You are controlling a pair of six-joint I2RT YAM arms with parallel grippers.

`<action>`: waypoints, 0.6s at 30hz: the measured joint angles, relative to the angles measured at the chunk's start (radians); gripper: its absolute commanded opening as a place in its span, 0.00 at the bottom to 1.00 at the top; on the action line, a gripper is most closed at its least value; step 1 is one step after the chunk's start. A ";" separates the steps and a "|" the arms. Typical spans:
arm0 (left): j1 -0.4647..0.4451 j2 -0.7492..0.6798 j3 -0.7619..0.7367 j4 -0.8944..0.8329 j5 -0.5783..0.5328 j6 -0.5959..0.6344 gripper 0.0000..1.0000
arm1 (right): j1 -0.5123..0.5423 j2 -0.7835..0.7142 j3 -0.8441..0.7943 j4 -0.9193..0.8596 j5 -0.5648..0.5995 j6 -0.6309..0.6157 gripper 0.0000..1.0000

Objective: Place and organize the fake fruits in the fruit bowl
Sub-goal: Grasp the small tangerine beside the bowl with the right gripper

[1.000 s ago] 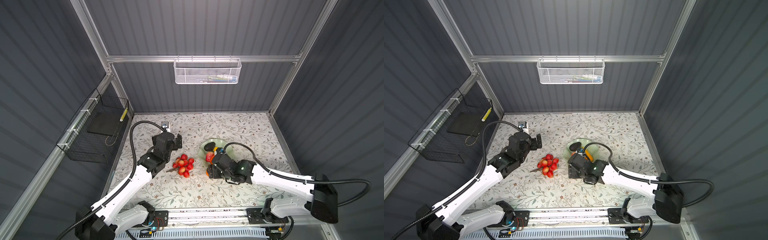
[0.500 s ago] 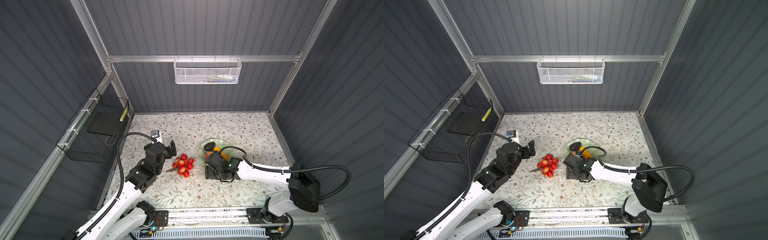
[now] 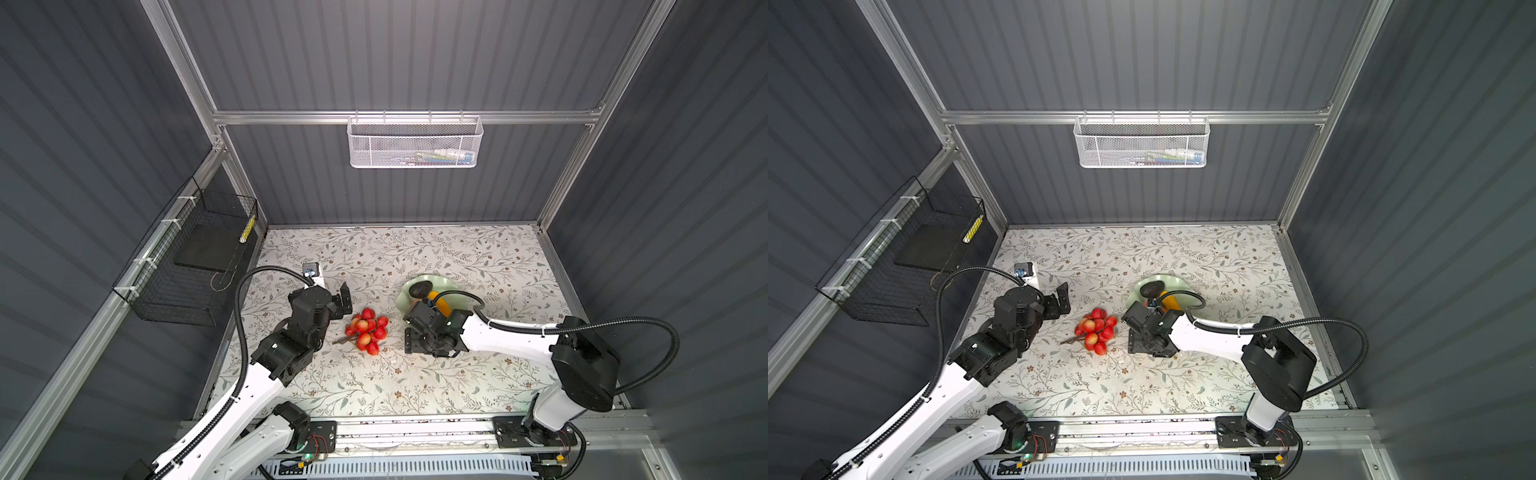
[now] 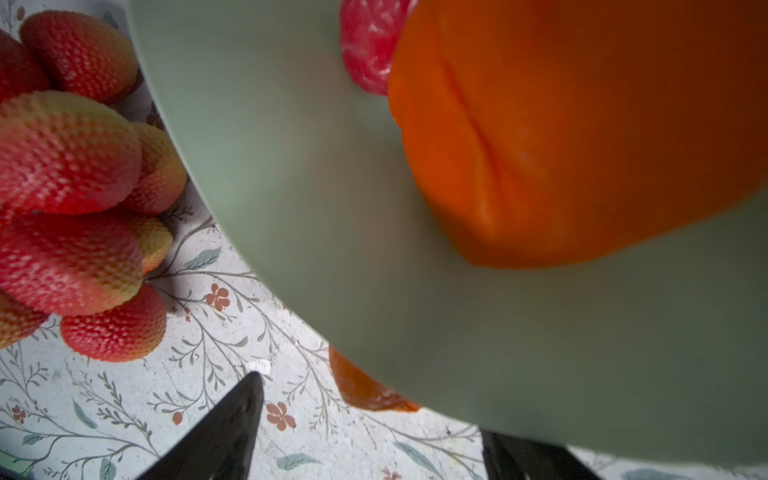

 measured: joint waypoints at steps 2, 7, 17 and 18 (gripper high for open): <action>0.000 0.000 -0.008 0.000 -0.003 0.000 1.00 | -0.004 0.014 0.011 -0.001 0.000 -0.006 0.81; 0.000 -0.006 -0.020 -0.002 -0.010 0.003 1.00 | -0.023 0.054 0.040 0.000 -0.008 -0.024 0.79; 0.000 -0.023 -0.026 -0.004 -0.024 0.004 1.00 | -0.048 0.083 0.053 0.003 -0.040 -0.061 0.63; 0.000 -0.027 -0.029 -0.004 -0.025 0.004 1.00 | -0.048 0.083 0.054 0.003 -0.045 -0.064 0.63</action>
